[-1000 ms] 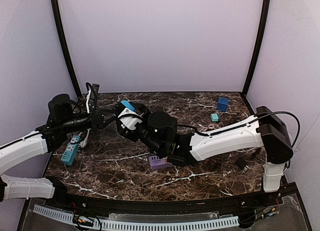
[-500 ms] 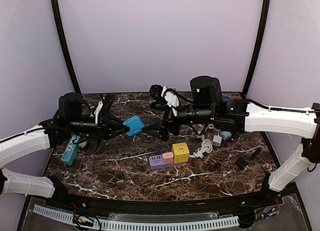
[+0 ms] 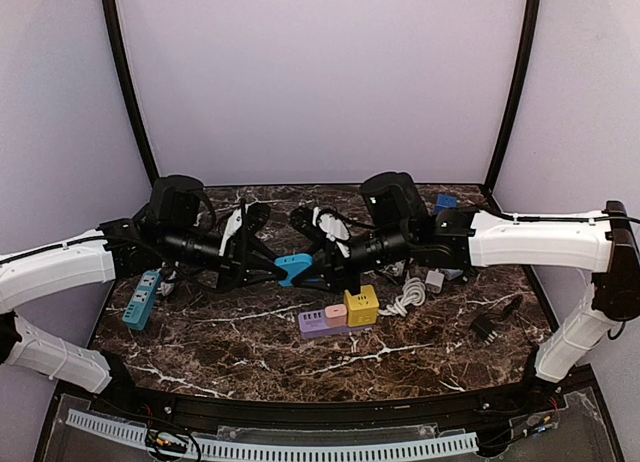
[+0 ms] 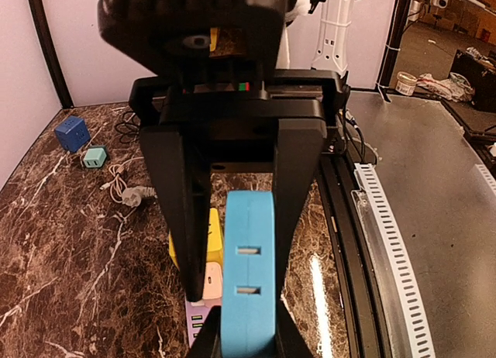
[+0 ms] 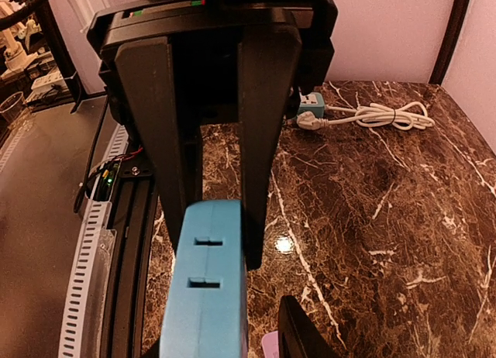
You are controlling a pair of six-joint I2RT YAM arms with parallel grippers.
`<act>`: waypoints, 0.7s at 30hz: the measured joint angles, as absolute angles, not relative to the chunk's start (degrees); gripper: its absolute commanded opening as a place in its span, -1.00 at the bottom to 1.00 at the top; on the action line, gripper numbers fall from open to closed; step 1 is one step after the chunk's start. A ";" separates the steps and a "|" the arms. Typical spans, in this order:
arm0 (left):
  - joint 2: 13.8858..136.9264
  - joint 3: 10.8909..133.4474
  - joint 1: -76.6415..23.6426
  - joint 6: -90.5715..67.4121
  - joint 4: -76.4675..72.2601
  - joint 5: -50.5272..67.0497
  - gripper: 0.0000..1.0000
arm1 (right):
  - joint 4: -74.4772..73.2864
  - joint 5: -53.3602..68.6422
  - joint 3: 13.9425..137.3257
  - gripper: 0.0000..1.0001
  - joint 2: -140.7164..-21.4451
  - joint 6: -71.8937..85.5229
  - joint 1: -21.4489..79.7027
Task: Insert the plug
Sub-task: Pick up the plug from the center of the board.
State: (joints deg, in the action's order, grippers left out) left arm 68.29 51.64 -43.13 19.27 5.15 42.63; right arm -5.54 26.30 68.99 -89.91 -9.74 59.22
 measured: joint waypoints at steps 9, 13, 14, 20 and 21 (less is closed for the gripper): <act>70.35 52.90 -44.01 19.97 5.15 40.80 -0.99 | -3.97 28.73 65.67 -0.20 -89.91 -7.14 57.30; 70.50 52.97 -44.01 19.97 4.43 40.40 -0.99 | -2.92 28.99 64.60 -0.53 -89.91 -5.69 56.88; 70.57 53.01 -43.99 19.94 4.38 40.18 -0.99 | -2.79 29.15 64.53 -0.64 -89.91 -5.63 56.88; 70.59 53.12 -43.68 17.87 4.29 40.05 -0.99 | -1.72 30.72 64.20 -1.00 -89.89 -7.09 56.90; 70.59 53.12 -43.77 17.87 4.29 40.07 -0.99 | -1.54 30.87 64.07 -0.84 -89.89 -7.05 56.84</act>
